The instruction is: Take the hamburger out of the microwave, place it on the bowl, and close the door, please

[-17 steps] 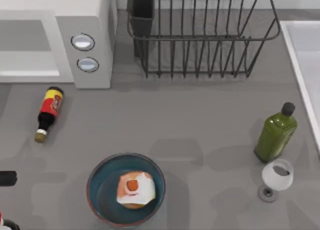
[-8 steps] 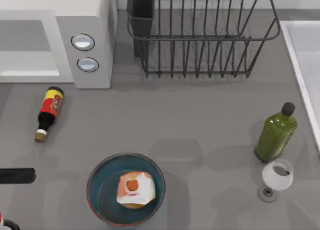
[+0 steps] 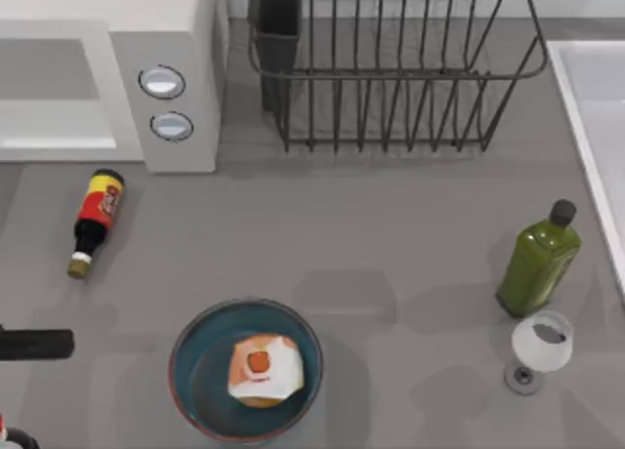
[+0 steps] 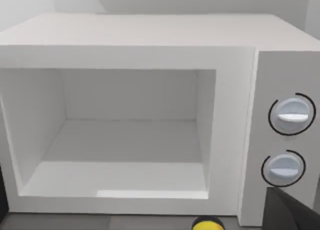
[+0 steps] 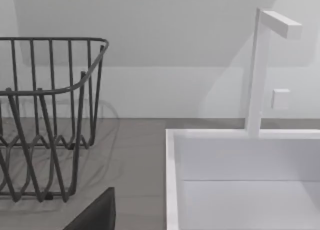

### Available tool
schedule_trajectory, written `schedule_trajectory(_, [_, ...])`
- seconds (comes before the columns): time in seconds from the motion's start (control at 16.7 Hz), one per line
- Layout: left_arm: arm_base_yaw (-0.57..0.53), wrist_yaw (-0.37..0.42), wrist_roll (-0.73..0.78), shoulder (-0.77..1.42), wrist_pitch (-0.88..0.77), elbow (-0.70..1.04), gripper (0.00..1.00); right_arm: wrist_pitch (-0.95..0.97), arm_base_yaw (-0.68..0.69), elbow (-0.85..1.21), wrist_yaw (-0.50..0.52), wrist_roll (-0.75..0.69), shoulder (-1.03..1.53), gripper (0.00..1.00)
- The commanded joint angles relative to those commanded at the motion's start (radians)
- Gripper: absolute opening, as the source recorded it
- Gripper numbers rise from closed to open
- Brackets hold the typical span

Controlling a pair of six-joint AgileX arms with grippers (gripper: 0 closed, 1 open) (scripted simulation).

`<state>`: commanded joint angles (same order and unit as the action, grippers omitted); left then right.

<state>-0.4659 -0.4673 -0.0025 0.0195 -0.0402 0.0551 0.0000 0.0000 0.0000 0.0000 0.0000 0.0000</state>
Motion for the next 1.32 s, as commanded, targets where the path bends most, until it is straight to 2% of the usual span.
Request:
schedule_trajectory(0.36, [-0.166, -0.165, -0.004, -0.151, -0.161, 0.007, 0.0, 0.0, 0.0, 0.0, 0.0, 0.0, 0.0, 1.0])
schedule_trajectory(0.72, [-0.164, -0.166, 0.0, -0.148, -0.172, 0.013, 0.0, 0.0, 0.0, 0.0, 0.0, 0.0, 0.0, 1.0])
schedule_trajectory(0.84, [-0.118, -0.131, 0.025, -0.097, -0.187, 0.049, 0.0, 0.0, 0.0, 0.0, 0.0, 0.0, 0.0, 1.0])
schedule_trajectory(1.02, [0.01, -0.032, 0.096, 0.047, -0.229, 0.15, 0.0, 0.0, 0.0, 0.0, 0.0, 0.0, 0.0, 1.0])
schedule_trajectory(1.32, [0.34, 0.225, 0.278, 0.417, -0.337, 0.411, 0.0, 0.0, 0.0, 0.0, 0.0, 0.0, 0.0, 1.0])
